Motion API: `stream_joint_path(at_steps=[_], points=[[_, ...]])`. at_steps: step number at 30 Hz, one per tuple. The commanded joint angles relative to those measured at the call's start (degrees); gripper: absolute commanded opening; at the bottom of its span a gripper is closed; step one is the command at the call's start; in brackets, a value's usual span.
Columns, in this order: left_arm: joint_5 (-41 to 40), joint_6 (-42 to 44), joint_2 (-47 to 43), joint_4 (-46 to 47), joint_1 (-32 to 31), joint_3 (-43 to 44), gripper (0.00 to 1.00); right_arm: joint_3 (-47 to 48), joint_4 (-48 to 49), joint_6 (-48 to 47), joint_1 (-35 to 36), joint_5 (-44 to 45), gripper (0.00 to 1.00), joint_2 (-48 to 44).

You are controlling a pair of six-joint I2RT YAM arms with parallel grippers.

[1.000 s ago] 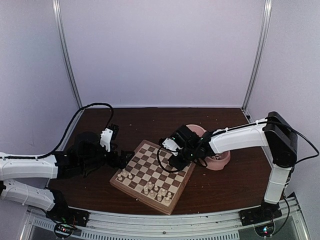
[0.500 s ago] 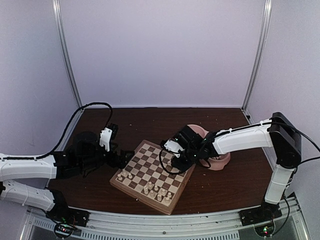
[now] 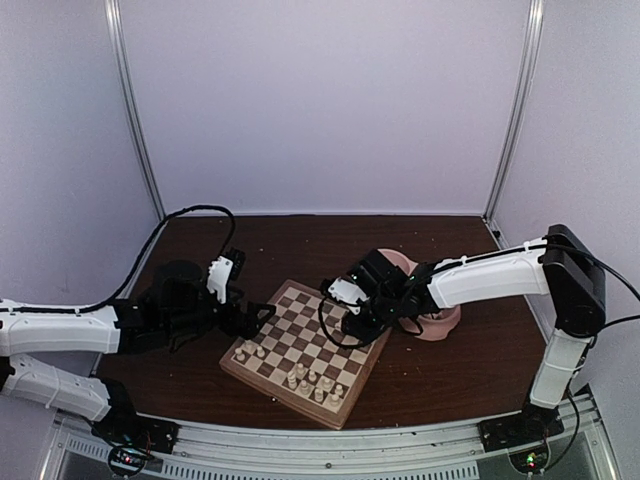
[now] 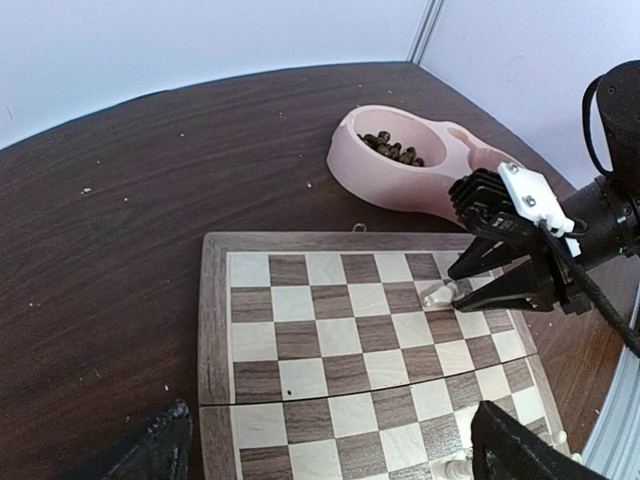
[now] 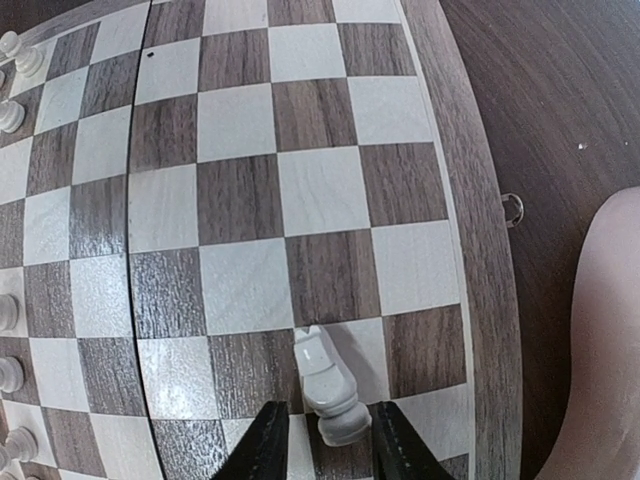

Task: Set up the chess pieces on the board
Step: Pick up the knight from the chessboard.

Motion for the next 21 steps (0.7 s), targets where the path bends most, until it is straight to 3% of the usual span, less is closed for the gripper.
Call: stream_joint_path(at_steps=[1, 21], points=[[2.51, -0.07, 0.86, 1.48, -0.25, 2.32, 0.98, -0.15, -0.24, 0.49, -0.02, -0.66, 0.31, -0.86], [3.81, 0.19, 0.79, 0.86, -0.24, 2.87, 0.98, 1.74, -2.49, 0.35, -0.02, -1.68, 0.28, 1.92]])
